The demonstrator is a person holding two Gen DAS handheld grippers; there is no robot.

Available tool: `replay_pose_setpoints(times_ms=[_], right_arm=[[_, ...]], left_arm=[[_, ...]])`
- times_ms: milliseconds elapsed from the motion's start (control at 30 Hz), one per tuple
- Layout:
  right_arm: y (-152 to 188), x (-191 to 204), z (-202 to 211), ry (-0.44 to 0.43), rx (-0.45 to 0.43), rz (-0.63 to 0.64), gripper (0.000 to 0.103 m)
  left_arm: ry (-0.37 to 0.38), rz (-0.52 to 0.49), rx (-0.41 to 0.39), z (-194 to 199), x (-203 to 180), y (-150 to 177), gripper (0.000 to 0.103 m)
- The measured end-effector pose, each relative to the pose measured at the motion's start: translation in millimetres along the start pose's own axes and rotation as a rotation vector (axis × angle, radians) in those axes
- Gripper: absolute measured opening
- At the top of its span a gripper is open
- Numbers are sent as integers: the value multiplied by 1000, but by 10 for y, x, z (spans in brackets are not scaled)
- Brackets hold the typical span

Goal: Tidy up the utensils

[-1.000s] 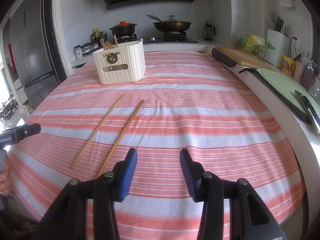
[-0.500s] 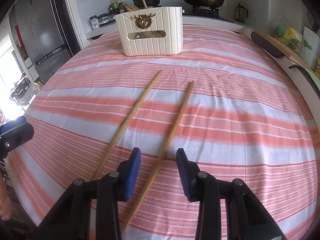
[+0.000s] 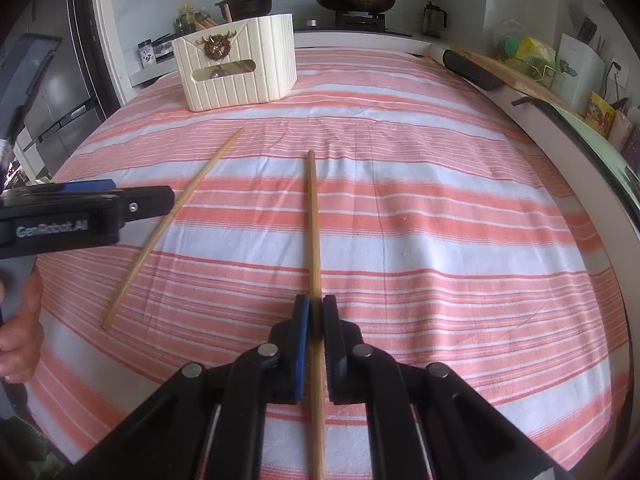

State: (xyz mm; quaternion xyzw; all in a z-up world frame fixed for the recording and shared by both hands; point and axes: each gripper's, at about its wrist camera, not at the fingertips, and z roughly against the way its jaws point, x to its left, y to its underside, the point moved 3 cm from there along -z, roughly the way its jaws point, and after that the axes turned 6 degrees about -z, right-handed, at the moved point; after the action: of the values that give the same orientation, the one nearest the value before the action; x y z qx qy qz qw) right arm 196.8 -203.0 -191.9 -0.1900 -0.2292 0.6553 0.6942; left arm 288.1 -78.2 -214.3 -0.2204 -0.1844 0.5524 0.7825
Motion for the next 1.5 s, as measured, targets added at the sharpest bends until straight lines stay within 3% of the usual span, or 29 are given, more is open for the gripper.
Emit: replay_pose_setpoints(times_ms=[133, 200, 267, 333, 500, 667, 867, 900, 933, 967, 1000, 1033, 1067, 1233, 1500], right_arm=[[52, -50, 31, -2, -11, -6, 5], [65, -56, 36, -3, -18, -5, 5], [66, -56, 34, -4, -23, -5, 5], [62, -61, 31, -6, -26, -8, 5], [73, -67, 42, -10, -33, -15, 5], [132, -47, 93, -2, -29, 3, 5], [223, -22, 171, 27, -22, 27, 8], [223, -27, 174, 33, -23, 16, 12], [216, -29, 174, 34, -22, 7, 15], [210, -26, 176, 26, -21, -1, 26], [201, -22, 184, 13, -20, -9, 40], [190, -20, 198, 6, -23, -15, 45], [178, -20, 216, 4, -29, -18, 46], [117, -90, 270, -11, -27, -42, 46], [-20, -84, 297, -47, 24, 10, 46]], left_arm=[[-31, -29, 29, -95, -63, 52, 59], [-42, -38, 7, -69, -72, 69, 46], [-53, -49, -4, -37, -93, 79, 16], [-63, -50, -7, -13, -93, 91, 5], [-70, 27, -17, 93, 75, 236, 5], [-81, 102, -8, 327, 388, 643, 5], [-23, 203, -6, 537, 664, 1022, 7], [-16, 213, -10, 553, 691, 1041, 9], [-5, 224, -13, 560, 718, 1051, 19], [5, 233, -16, 566, 750, 1056, 34], [12, 241, -23, 573, 775, 1054, 41], [13, 243, -29, 585, 794, 1052, 51], [13, 239, -33, 596, 807, 1047, 54], [51, 206, -35, 609, 838, 993, 65], [88, 119, -17, 602, 921, 859, 69]])
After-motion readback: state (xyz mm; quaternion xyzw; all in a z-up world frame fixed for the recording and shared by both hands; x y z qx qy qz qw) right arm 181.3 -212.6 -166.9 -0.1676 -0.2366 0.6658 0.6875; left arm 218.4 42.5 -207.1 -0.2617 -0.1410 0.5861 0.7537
